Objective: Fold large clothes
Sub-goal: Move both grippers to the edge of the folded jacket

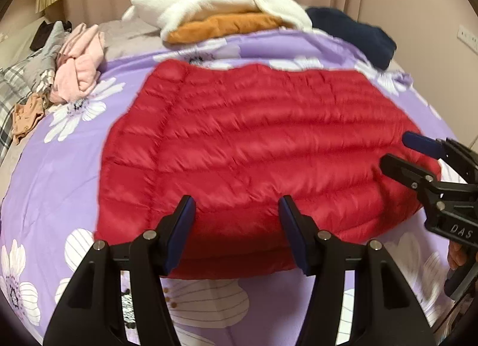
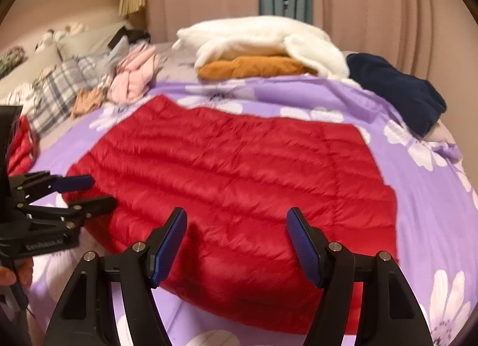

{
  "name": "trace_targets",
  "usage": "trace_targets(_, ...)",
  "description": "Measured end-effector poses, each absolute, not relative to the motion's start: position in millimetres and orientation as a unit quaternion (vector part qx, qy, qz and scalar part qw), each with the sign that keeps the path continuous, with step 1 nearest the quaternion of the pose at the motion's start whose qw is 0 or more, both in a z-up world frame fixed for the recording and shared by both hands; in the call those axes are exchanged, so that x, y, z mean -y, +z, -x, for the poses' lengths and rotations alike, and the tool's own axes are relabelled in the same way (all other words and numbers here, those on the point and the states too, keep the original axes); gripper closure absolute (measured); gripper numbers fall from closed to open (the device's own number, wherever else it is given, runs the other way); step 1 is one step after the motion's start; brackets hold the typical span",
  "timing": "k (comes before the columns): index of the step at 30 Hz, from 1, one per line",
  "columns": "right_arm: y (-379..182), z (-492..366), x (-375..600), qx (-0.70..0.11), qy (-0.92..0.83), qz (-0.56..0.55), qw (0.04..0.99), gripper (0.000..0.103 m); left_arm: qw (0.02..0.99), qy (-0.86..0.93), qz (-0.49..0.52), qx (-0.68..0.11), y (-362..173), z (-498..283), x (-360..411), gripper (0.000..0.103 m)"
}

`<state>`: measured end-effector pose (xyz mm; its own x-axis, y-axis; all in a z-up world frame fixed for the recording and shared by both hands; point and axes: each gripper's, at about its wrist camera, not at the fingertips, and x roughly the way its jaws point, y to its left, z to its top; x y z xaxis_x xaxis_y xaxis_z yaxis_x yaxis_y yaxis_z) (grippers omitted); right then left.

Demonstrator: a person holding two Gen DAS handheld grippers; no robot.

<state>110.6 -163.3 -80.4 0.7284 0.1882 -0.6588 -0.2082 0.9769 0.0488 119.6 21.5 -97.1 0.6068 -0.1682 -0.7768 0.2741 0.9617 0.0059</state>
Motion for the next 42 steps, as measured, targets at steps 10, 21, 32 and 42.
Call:
trace_targets(10, -116.1, -129.3, 160.9, -0.4, 0.107, -0.001, 0.91, 0.034, 0.879, -0.127, -0.031, -0.459, -119.2, -134.0, -31.4, 0.041)
trace_targets(21, -96.1, -104.6, 184.1, -0.391, 0.1, -0.05, 0.913, 0.034, 0.882, -0.073, 0.174, -0.433, -80.0, -103.4, -122.4, 0.022)
trace_targets(32, -86.6, -95.9, 189.8, -0.381, 0.099, -0.085, 0.915, 0.034, 0.804, -0.074, 0.395, -0.439, -113.0, -94.0, -200.7, 0.015)
trace_targets(42, -80.6, -95.3, 173.3, -0.369, 0.125, -0.078, 0.918, 0.034, 0.744, -0.117, 0.483, -0.447, -139.7, -102.4, -204.1, 0.015)
